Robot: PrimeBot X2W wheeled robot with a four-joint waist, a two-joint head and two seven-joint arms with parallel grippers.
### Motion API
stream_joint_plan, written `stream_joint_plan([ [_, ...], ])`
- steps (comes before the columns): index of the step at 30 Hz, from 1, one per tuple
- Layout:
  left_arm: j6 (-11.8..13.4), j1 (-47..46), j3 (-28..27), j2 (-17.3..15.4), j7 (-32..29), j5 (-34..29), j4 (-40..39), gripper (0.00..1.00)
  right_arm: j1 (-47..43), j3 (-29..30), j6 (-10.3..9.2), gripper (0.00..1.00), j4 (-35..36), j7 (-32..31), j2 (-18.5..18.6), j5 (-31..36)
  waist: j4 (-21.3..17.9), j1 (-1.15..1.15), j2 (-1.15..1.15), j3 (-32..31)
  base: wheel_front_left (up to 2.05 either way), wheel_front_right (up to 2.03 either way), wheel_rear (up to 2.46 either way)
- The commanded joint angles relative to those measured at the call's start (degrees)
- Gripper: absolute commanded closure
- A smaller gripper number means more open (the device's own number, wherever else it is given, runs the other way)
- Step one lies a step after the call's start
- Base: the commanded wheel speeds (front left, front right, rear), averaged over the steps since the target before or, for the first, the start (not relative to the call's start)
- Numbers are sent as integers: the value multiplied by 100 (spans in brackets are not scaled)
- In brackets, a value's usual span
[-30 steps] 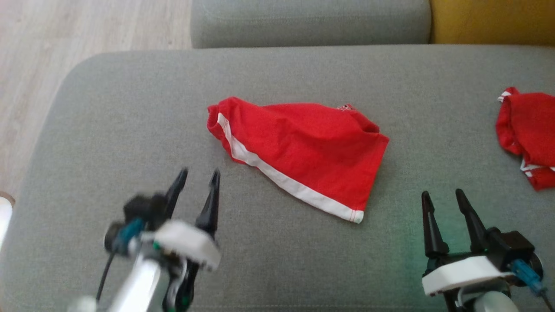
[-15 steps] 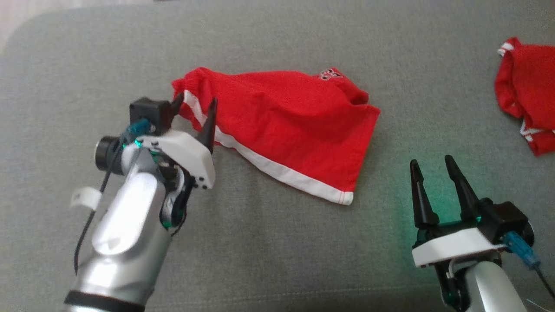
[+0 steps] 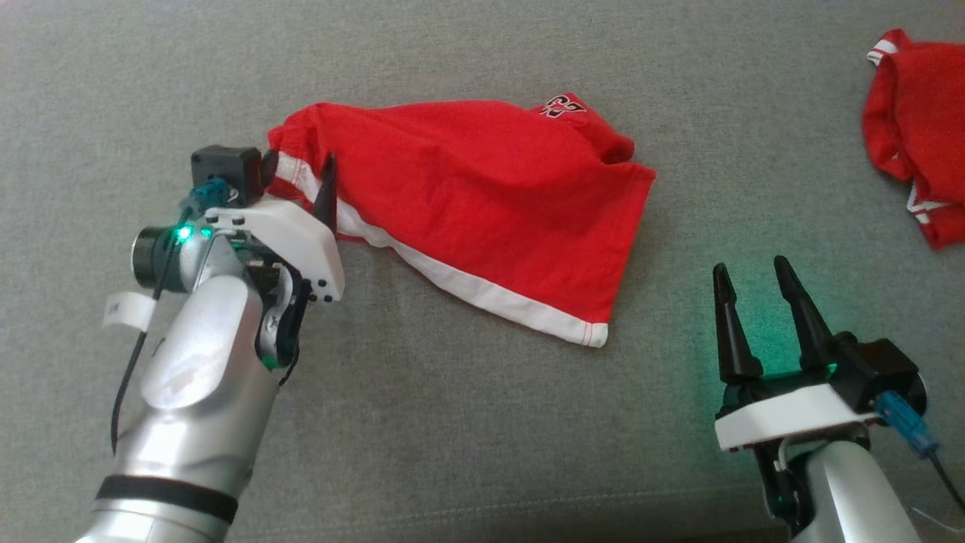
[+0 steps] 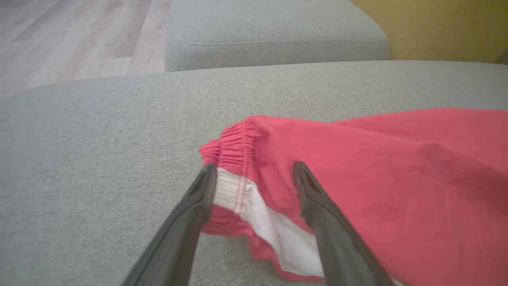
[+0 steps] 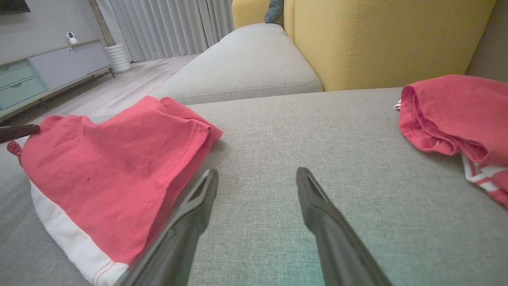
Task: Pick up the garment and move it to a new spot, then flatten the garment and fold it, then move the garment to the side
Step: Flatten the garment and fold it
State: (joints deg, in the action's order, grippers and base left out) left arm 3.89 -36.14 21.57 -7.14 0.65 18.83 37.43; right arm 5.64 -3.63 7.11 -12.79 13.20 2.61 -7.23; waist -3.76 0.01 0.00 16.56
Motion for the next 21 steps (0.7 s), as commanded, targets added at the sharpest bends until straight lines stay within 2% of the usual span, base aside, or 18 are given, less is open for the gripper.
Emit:
stream_joint_plan([
  [1, 41, -282, -195, -165, 78, 20, -128, 0, 179, -157, 37, 0, 136, 98, 27, -34, 13, -1, 0, -2, 0, 0, 0],
  [10, -28, -278, -207, -170, 89, 177, 33, 0, 215, -211, 37, 0, 103, 131, 27, -32, 50, -1, 0, 25, 0, 0, 0],
  [12, -45, -279, -212, -173, 68, 214, 55, 13, 227, -219, 37, 0, 94, 135, 27, -31, 39, -1, 0, 34, 0, 0, 0],
  [15, -66, -285, -224, -183, 55, 268, 76, 50, 236, -221, 37, 0, 91, 140, 27, -31, 18, -1, 0, 43, 0, 0, 0],
  [19, -97, -291, -235, -188, 0, 345, 105, 68, 238, -224, 37, 0, 86, 147, 27, -35, -1, -1, 0, 40, 0, 0, 0],
  [21, -118, -277, -217, -204, -54, 363, 129, 71, 237, -225, 37, 0, 79, 150, 27, -40, -6, -1, 0, 28, 0, 0, 0],
])
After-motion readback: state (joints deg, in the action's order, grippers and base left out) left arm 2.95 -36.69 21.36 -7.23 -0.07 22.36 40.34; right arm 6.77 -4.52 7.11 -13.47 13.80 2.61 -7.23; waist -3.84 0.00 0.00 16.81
